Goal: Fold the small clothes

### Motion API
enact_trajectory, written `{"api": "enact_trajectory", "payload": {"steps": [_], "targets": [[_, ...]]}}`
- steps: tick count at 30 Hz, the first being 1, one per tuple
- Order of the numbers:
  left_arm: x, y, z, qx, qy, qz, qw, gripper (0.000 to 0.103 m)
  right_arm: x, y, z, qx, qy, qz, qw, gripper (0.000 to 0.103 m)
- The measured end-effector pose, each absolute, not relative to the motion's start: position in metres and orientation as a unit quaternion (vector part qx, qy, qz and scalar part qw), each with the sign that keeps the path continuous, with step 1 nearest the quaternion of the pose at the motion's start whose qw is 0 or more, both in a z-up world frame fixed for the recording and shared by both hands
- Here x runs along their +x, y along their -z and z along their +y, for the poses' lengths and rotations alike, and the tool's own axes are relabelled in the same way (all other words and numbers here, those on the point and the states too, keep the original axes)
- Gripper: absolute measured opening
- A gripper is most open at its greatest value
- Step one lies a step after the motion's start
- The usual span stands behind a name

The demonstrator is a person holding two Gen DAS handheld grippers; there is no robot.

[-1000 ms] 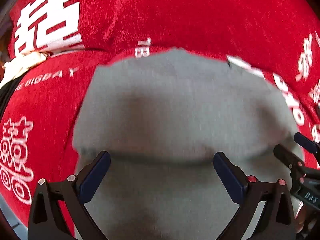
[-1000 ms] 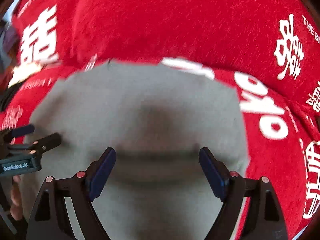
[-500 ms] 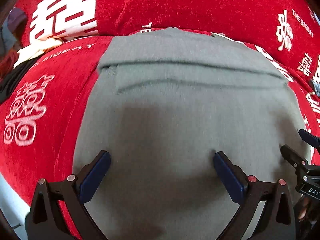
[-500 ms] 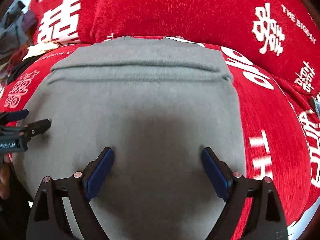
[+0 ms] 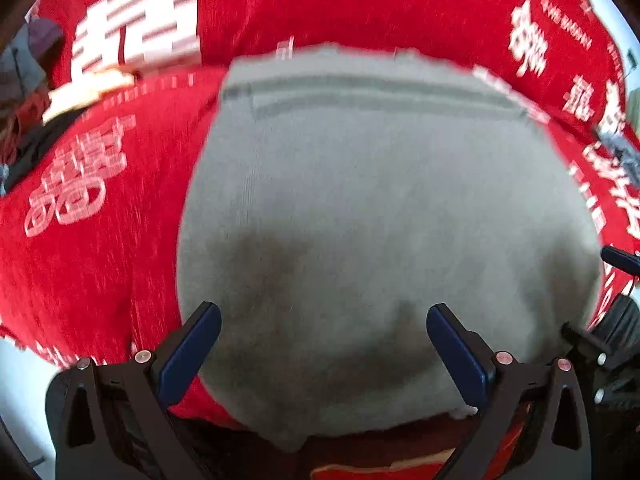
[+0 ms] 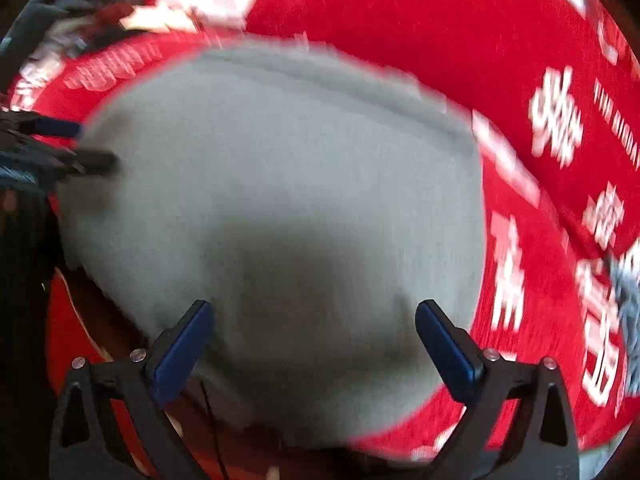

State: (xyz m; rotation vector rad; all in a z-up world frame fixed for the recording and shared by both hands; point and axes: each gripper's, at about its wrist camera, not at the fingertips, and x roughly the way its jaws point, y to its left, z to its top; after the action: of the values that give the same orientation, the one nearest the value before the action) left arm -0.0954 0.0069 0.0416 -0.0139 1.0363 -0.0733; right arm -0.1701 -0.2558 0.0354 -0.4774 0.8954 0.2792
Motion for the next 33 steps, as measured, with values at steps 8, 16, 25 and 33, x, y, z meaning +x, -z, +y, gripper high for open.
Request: {"api": "enact_trajectory", "payload": {"steps": [8, 16, 25, 33], "targets": [[-0.069, -0.023, -0.031, 0.038, 0.062, 0.513, 0.855, 0.103, -0.130, -0.002, -0.198, -0.252, -0.200, 0.470, 0.822, 0.102], [-0.085, -0.022, -0.025, 0.047, 0.060, 0.513, 0.855, 0.103, -0.156, 0.003, -0.226, -0.268, -0.210, 0.443, 0.829, 0.102], [-0.093, -0.015, -0.019, 0.045, 0.059, 0.515, 0.854, 0.103, -0.176, 0.008, -0.247, -0.286, -0.187, 0.444, 0.828, 0.102], [-0.102, -0.013, 0.009, 0.021, 0.039, 0.549, 0.835, 0.103, -0.182, 0.005, -0.277, -0.278, -0.125, 0.489, 0.817, 0.102]]}}
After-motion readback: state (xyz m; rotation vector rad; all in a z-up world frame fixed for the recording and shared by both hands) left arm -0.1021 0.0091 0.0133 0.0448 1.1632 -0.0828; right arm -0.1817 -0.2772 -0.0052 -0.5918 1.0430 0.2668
